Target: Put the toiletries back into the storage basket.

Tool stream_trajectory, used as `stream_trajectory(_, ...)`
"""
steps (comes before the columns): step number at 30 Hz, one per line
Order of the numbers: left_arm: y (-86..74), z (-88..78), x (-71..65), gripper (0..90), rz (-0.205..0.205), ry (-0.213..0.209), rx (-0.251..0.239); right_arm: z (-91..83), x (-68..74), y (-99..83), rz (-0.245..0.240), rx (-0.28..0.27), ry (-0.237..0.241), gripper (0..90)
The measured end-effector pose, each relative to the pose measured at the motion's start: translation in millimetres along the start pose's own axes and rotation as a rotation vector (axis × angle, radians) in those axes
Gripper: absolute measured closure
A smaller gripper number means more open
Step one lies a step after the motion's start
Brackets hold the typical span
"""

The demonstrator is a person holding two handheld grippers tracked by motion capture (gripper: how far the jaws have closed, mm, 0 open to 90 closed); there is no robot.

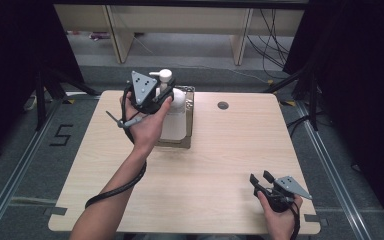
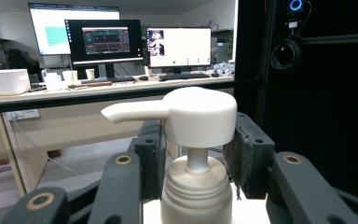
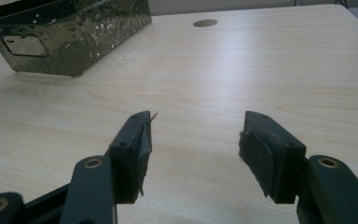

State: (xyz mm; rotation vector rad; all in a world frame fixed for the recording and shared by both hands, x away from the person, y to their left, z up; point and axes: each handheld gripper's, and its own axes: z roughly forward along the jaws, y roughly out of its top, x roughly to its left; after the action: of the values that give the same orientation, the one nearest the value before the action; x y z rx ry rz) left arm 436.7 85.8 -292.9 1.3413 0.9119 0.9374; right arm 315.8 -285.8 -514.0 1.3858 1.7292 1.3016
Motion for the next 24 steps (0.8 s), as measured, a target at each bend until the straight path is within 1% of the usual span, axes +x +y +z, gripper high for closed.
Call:
stream_trajectory(1,0.1,0.6,0.3,59.5,0.0,0.0,-0.001,0.6,2.2,-0.7,0.028,0.001,-0.002,43.5)
stream_trajectory(5,0.6,3.1,2.1,59.5,0.006,-0.002,-0.004,0.6,2.2,-0.7,0.027,0.001,-0.002,43.5)
stream_trajectory(6,0.7,4.9,3.7,59.5,0.008,-0.005,-0.004,0.0,0.1,0.0,-0.001,0.001,0.002,43.5)
stream_trajectory(14,0.3,9.3,8.9,59.5,0.011,-0.002,-0.003,-0.1,0.4,0.1,-0.003,0.004,-0.003,43.4)
stream_trajectory(15,0.0,11.0,10.4,59.5,0.013,-0.004,-0.005,-0.5,1.0,0.4,0.005,0.008,0.001,43.4)
stream_trajectory(17,-0.1,11.5,11.1,59.5,0.018,-0.004,-0.004,-0.5,1.0,0.4,0.005,0.008,0.001,43.4)
stream_trajectory(18,-0.6,12.9,12.2,59.5,0.018,-0.004,-0.001,0.1,1.8,0.1,0.016,0.007,0.008,43.4)
stream_trajectory(22,-2.2,15.1,15.0,59.5,0.017,0.001,0.002,0.1,1.9,0.1,0.015,0.007,0.007,43.4)
stream_trajectory(23,-2.4,15.5,15.9,59.5,0.019,0.002,0.005,-0.5,1.2,0.3,0.005,0.007,0.002,43.4)
stream_trajectory(24,-2.4,15.5,15.9,59.6,0.019,0.002,0.005,-0.5,1.2,0.3,0.005,0.007,0.002,43.4)
